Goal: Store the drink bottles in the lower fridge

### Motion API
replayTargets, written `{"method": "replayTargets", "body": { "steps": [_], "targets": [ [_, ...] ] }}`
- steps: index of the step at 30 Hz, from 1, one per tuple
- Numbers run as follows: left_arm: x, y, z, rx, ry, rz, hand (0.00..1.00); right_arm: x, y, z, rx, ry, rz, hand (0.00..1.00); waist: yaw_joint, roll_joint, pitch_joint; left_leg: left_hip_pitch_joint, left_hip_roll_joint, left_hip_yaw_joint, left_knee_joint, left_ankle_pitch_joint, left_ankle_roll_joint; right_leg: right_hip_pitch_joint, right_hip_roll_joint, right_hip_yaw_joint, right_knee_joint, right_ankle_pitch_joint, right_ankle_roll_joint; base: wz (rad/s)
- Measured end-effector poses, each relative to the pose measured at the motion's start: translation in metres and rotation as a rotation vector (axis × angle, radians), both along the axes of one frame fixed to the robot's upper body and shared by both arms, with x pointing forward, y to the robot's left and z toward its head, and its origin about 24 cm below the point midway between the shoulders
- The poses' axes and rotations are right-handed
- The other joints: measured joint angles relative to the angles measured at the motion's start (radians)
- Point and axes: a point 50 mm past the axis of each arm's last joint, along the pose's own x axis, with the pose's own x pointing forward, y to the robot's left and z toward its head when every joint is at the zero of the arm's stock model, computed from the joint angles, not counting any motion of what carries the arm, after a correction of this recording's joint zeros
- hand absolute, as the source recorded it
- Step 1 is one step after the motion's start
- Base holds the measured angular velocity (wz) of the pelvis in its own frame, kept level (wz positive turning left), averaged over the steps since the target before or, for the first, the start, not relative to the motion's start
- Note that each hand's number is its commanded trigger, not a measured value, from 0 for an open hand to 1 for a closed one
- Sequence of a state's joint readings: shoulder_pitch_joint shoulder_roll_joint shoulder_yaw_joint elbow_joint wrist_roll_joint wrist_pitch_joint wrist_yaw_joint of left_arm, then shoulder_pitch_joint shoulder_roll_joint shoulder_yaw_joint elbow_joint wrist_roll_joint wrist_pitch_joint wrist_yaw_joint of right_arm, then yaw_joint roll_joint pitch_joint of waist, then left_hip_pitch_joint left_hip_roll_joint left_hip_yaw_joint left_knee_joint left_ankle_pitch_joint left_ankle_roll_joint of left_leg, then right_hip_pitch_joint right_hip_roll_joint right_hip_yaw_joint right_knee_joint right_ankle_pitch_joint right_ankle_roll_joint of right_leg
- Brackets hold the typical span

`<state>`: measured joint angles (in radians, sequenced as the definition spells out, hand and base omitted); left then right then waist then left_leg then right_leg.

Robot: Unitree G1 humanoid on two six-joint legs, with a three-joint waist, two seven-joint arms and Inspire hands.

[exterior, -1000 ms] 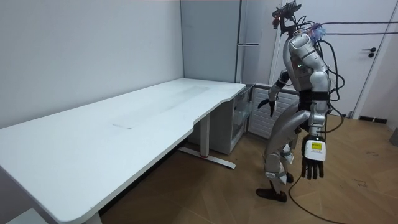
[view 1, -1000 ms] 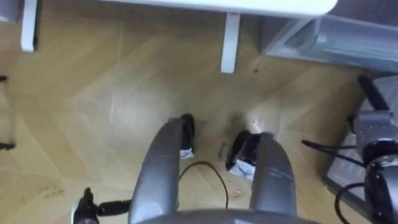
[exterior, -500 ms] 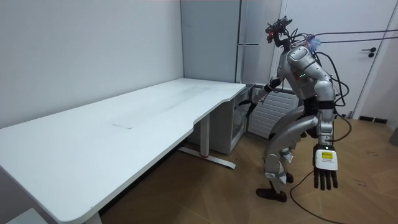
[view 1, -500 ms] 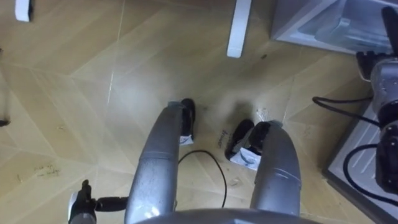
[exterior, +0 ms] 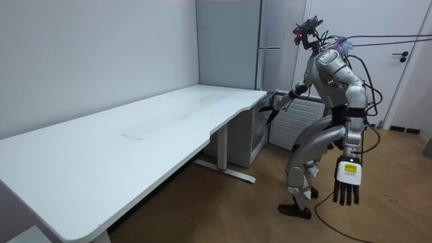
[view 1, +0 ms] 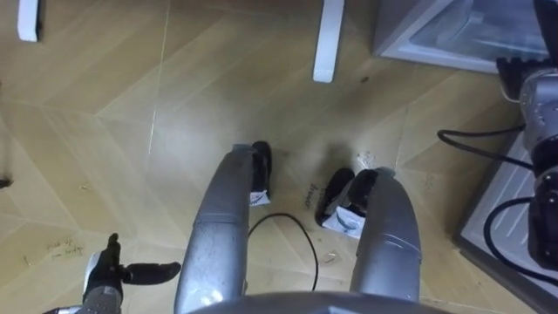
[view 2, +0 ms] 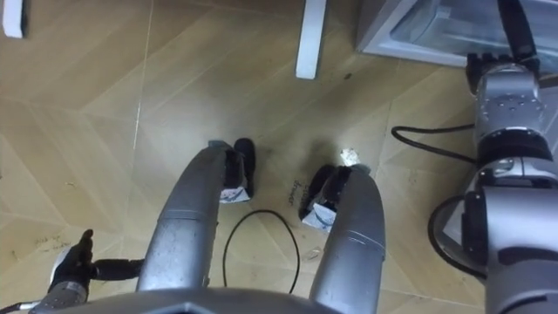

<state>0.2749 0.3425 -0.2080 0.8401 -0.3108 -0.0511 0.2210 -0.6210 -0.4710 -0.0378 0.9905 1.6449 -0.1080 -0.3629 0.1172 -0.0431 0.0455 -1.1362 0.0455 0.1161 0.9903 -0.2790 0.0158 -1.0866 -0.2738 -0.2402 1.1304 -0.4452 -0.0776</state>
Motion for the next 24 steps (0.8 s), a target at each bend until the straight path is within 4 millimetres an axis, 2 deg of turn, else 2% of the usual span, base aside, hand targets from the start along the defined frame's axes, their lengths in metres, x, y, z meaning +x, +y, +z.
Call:
{"method": "replayTargets", "body": {
  "steps": [5, 9, 12, 17, 19, 23, 24],
  "targets": [
    [-0.008, 0.004, 0.0, -0.008, 0.019, 0.007, 0.0, 0.001, 0.005, -0.002, 0.006, 0.016, 0.011, 0.0, 0.005, 0.0, 0.0, 0.016, 0.005, -0.003, -0.002, 0.003, -0.005, 0.02, 0.005, -0.004, 0.0, -0.001, -0.006, 0.0],
    [-0.012, 0.009, 0.001, -0.01, 0.038, -0.005, 0.0, 0.0, 0.004, -0.003, 0.014, 0.014, -0.011, 0.0, 0.037, 0.0, 0.0002, 0.026, 0.011, -0.008, -0.009, 0.01, -0.015, 0.03, 0.014, -0.009, -0.006, 0.003, -0.013, -0.03],
    [-0.016, 0.014, 0.002, -0.001, 0.055, -0.007, 0.0, 0.0, 0.004, -0.004, 0.022, 0.017, -0.024, 0.0, 0.049, 0.0, 0.0004, 0.041, 0.01, -0.012, -0.038, 0.026, -0.029, 0.043, 0.014, -0.02, -0.024, 0.004, -0.013, 0.05],
    [-0.02, 0.018, 0.003, 0.001, 0.057, -0.001, 0.0, -0.002, 0.002, -0.004, 0.033, 0.043, -0.069, 0.0, 0.071, 0.0, 0.0001, 0.055, 0.008, -0.035, -0.087, 0.062, -0.043, 0.07, 0.011, -0.061, -0.057, 0.014, -0.033, 0.16],
    [-0.021, 0.019, 0.004, 0.003, 0.058, 0.008, 0.0, -0.004, 0.002, -0.006, 0.044, 0.066, -0.093, 0.0, 0.079, 0.002, 0.0004, 0.076, -0.003, -0.052, -0.116, 0.078, -0.054, 0.095, 0.008, -0.076, -0.072, 0.021, -0.05, 0.19],
    [-0.02, 0.02, 0.004, -0.004, 0.051, 0.011, 0.0, -0.005, 0.001, -0.006, 0.05, 0.08, -0.12, 0.0, 0.081, 0.004, 0.0004, 0.1, -0.023, -0.065, -0.161, 0.108, -0.063, 0.116, -0.009, -0.092, -0.081, 0.019, -0.058, 0.23],
    [-0.02, 0.02, 0.004, -0.013, 0.051, 0.005, 0.0, -0.006, 0.0, -0.006, 0.055, 0.075, -0.132, 0.0, 0.081, 0.011, 0.0009, 0.103, -0.03, -0.078, -0.173, 0.118, -0.068, 0.125, -0.013, -0.104, -0.087, 0.02, -0.062, 0.26]
  ]
}}
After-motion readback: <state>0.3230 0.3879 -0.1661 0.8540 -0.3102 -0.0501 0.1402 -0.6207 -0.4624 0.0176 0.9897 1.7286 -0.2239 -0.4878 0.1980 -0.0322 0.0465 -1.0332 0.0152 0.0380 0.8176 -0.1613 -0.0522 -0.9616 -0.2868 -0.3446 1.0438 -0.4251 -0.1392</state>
